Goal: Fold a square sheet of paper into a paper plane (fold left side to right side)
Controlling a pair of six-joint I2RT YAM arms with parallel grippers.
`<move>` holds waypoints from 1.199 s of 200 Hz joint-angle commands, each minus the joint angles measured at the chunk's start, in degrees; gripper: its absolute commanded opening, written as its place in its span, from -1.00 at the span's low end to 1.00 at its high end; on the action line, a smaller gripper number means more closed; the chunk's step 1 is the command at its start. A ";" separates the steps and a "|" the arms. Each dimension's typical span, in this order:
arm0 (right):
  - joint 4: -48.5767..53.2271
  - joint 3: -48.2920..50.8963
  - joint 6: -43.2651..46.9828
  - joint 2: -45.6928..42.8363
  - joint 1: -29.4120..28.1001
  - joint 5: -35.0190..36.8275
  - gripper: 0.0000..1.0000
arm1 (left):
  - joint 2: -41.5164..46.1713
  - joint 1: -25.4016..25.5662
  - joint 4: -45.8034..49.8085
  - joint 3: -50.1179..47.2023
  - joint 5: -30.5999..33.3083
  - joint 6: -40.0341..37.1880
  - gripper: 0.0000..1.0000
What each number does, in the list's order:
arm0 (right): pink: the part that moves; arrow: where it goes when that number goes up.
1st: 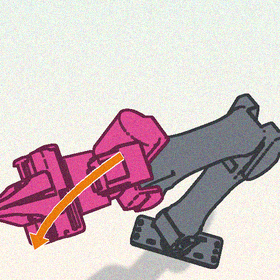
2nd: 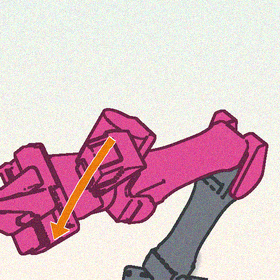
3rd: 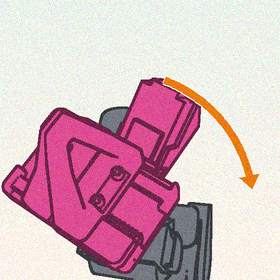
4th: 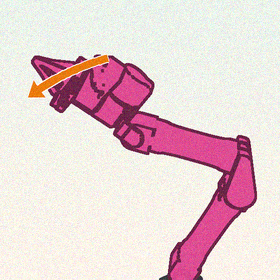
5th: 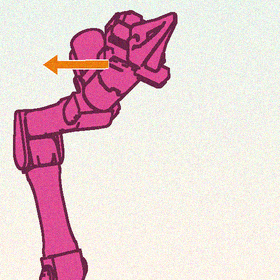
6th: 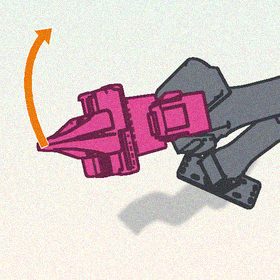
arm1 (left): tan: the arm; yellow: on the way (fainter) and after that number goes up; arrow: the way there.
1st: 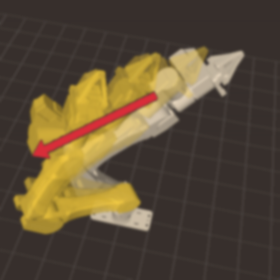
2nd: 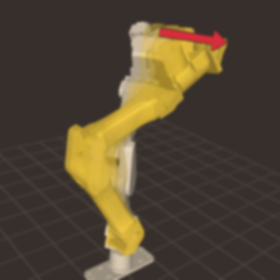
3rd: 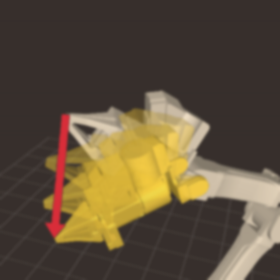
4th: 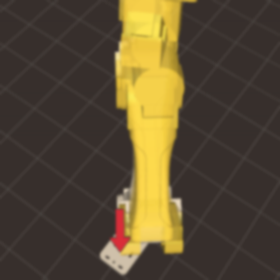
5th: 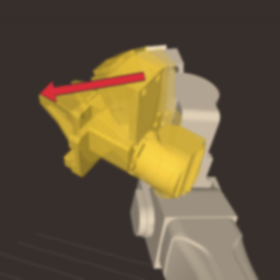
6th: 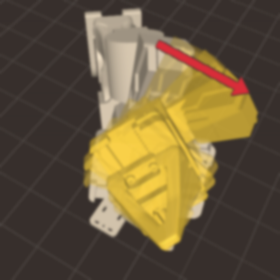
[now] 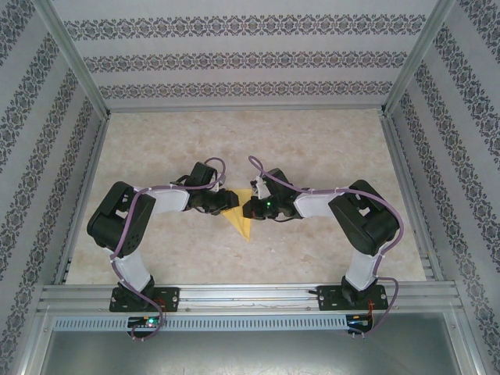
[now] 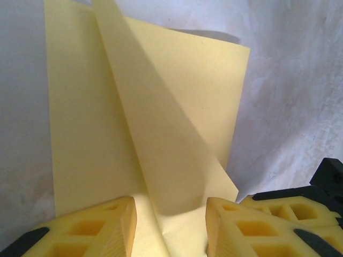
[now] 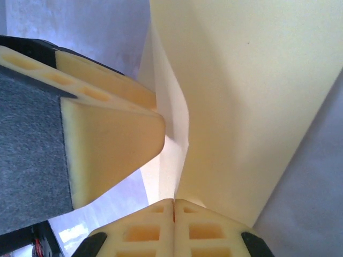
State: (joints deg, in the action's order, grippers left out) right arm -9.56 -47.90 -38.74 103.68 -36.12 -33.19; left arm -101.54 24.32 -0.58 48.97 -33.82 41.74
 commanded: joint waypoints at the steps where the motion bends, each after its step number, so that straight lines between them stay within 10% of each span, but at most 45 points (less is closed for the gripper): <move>1: 2.53 -0.48 2.03 -1.29 0.48 2.13 -1.00 | -2.48 0.25 4.71 -0.57 5.71 -2.10 -0.20; 240: 7.45 -2.20 4.99 -0.91 1.52 5.55 -1.00 | -2.68 0.27 4.62 -0.76 5.76 -2.01 -0.20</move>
State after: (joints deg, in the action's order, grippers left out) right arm -3.40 -49.01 -34.96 103.66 -35.35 -28.97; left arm -101.54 24.32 -0.45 48.99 -33.80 41.19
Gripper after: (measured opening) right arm 0.043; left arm 0.398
